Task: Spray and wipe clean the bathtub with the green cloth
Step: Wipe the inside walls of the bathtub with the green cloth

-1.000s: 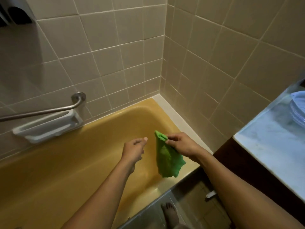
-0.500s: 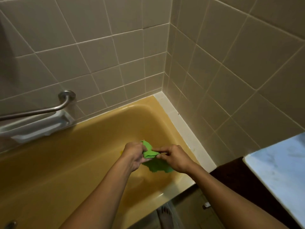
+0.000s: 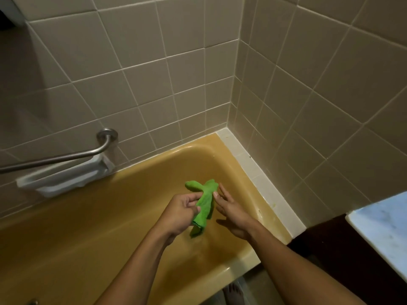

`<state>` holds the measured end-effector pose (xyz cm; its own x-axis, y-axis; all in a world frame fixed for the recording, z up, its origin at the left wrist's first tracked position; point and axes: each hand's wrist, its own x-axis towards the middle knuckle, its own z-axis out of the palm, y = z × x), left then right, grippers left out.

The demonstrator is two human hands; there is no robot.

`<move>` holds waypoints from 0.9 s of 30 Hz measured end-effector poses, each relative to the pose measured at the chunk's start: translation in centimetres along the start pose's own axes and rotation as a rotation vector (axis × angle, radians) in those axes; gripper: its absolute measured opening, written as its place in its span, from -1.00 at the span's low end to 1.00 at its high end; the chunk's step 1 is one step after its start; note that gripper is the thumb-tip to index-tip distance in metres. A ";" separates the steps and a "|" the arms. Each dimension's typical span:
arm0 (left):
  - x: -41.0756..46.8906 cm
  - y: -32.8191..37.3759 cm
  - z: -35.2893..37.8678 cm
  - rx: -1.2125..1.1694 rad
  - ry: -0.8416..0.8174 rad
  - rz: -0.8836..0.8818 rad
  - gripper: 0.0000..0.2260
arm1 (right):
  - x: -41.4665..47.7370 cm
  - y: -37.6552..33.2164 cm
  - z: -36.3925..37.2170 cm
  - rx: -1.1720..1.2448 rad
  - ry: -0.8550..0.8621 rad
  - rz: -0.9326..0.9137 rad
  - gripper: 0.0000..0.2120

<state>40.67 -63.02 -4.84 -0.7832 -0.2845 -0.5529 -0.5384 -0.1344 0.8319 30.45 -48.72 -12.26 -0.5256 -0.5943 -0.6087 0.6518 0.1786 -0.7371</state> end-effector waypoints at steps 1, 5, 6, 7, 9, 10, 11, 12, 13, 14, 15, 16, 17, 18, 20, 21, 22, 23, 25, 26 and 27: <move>-0.6 -0.4 -0.4 -0.012 -0.010 0.006 -0.60 | 0.1 0.6 0.9 0.060 -0.012 0.010 -0.27; -1.9 -3.1 -1.6 -0.106 0.040 -0.028 -0.58 | 0.3 2.7 3.4 0.041 0.016 0.043 -0.25; -2.1 -4.0 -1.8 -0.179 0.056 -0.046 -0.57 | 0.3 3.1 3.7 0.003 0.039 0.045 -0.26; -2.2 -4.8 -2.0 -0.268 0.067 -0.063 -0.55 | 0.3 3.6 3.7 -0.030 0.064 0.047 -0.28; -2.3 -6.3 -2.2 -0.423 0.079 -0.086 -0.53 | 0.7 5.2 2.6 -0.084 0.116 0.101 -0.27; -2.2 -6.8 -2.2 -0.482 0.081 -0.092 -0.53 | 0.9 6.2 1.9 -0.094 0.114 0.166 -0.24; -2.2 -7.3 -2.2 -0.531 0.076 -0.097 -0.53 | 1.1 7.5 1.2 -0.081 0.087 0.233 -0.19; -2.0 -7.7 -2.1 -0.569 0.063 -0.099 -0.53 | 1.3 8.8 0.6 -0.042 0.039 0.289 -0.14; -1.7 -8.0 -2.0 -0.597 0.046 -0.102 -0.54 | 1.6 9.9 0.2 0.021 -0.039 0.328 -0.15; -1.3 -8.2 -2.0 -0.616 0.028 -0.102 -0.55 | 2.0 10.6 0.0 0.095 -0.113 0.336 -0.23; -0.7 -8.4 -2.0 -0.622 0.015 -0.101 -0.56 | 2.4 11.0 -0.1 0.168 -0.130 0.319 -0.32; -0.2 -8.5 -2.0 -0.607 0.015 -0.096 -0.57 | 2.8 11.0 -0.2 0.225 -0.093 0.290 -0.39; 0.4 -8.6 -2.1 -0.565 0.041 -0.093 -0.58 | 3.3 10.7 -0.2 0.230 -0.026 0.244 -0.43; 1.1 -8.8 -2.3 -0.494 0.083 -0.093 -0.57 | 4.0 10.3 -0.5 0.168 0.056 0.186 -0.46; 2.7 -9.7 -2.7 -0.313 0.178 -0.092 -0.54 | 5.0 8.8 -1.9 -0.146 0.238 0.044 -0.50; 3.6 -10.3 -2.9 -0.238 0.213 -0.086 -0.52 | 5.5 7.9 -2.8 -0.323 0.297 -0.026 -0.52; 4.5 -11.0 -3.0 -0.180 0.240 -0.074 -0.52 | 6.0 7.0 -3.8 -0.483 0.325 -0.087 -0.54; 5.3 -11.7 -2.9 -0.135 0.265 -0.066 -0.52 | 6.6 6.3 -4.7 -0.618 0.325 -0.146 -0.56; 6.9 -12.7 -2.5 -0.067 0.321 -0.057 -0.54 | 7.8 5.3 -6.4 -0.844 0.285 -0.255 -0.60; 7.7 -13.3 -2.3 -0.040 0.351 -0.056 -0.55 | 8.5 4.9 -7.1 -0.925 0.254 -0.292 -0.61; 8.4 -13.8 -2.1 -0.023 0.380 -0.067 -0.56 | 9.1 4.7 -7.8 -0.990 0.220 -0.328 -0.61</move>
<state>42.17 -65.56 -20.85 -0.5735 -0.6051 -0.5522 -0.5739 -0.1843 0.7979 24.45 -47.18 -23.56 -0.7468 -0.5917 -0.3037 -0.2220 0.6522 -0.7248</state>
